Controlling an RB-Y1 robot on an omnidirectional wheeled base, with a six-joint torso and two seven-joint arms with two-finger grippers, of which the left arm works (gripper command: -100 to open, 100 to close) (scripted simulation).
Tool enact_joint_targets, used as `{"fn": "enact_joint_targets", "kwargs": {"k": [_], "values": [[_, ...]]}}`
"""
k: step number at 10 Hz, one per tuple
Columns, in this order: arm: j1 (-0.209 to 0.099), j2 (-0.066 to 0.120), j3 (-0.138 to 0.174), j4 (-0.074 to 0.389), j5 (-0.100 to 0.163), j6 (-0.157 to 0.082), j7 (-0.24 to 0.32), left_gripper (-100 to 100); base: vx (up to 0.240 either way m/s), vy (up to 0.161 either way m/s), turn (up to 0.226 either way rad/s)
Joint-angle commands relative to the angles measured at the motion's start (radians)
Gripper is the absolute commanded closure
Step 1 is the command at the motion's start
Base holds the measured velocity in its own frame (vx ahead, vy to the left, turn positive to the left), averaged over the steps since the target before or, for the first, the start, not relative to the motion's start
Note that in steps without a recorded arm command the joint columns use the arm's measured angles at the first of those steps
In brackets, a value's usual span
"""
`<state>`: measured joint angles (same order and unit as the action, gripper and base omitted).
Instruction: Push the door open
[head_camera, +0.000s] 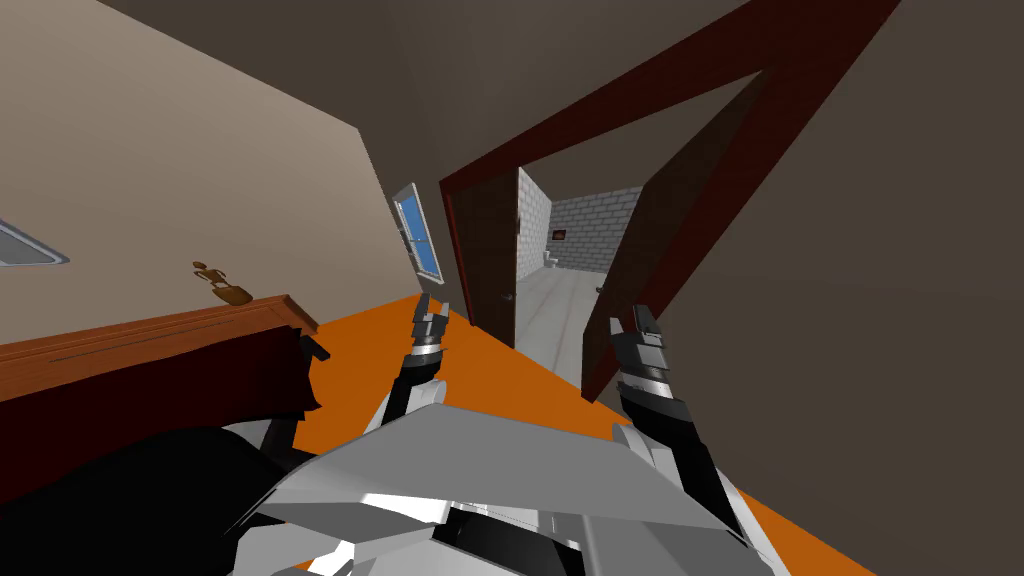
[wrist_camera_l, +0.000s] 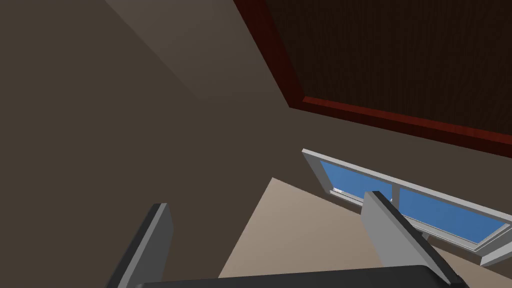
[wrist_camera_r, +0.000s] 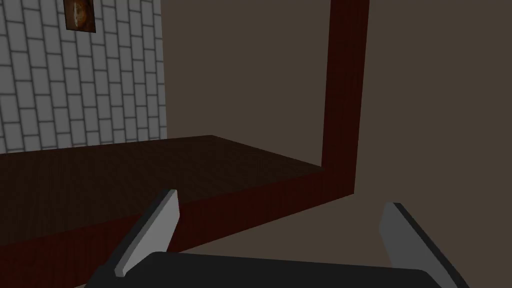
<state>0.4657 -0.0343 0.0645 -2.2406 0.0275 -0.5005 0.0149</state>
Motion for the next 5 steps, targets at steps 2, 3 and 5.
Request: {"fn": "enact_joint_targets", "kwargs": {"k": [2,3,5], "values": [[-0.02,0.013,0.005,0.054,0.001,-0.009,-0.002,-100,0.027,0.054,-0.122],[-0.034,0.02,0.009,0.091,0.001,-0.016,-0.004,-100,0.116,0.052,-0.106],[-0.052,0.03,0.013,0.139,0.002,-0.024,-0.006,-100,0.1,0.065,-0.119]]}}
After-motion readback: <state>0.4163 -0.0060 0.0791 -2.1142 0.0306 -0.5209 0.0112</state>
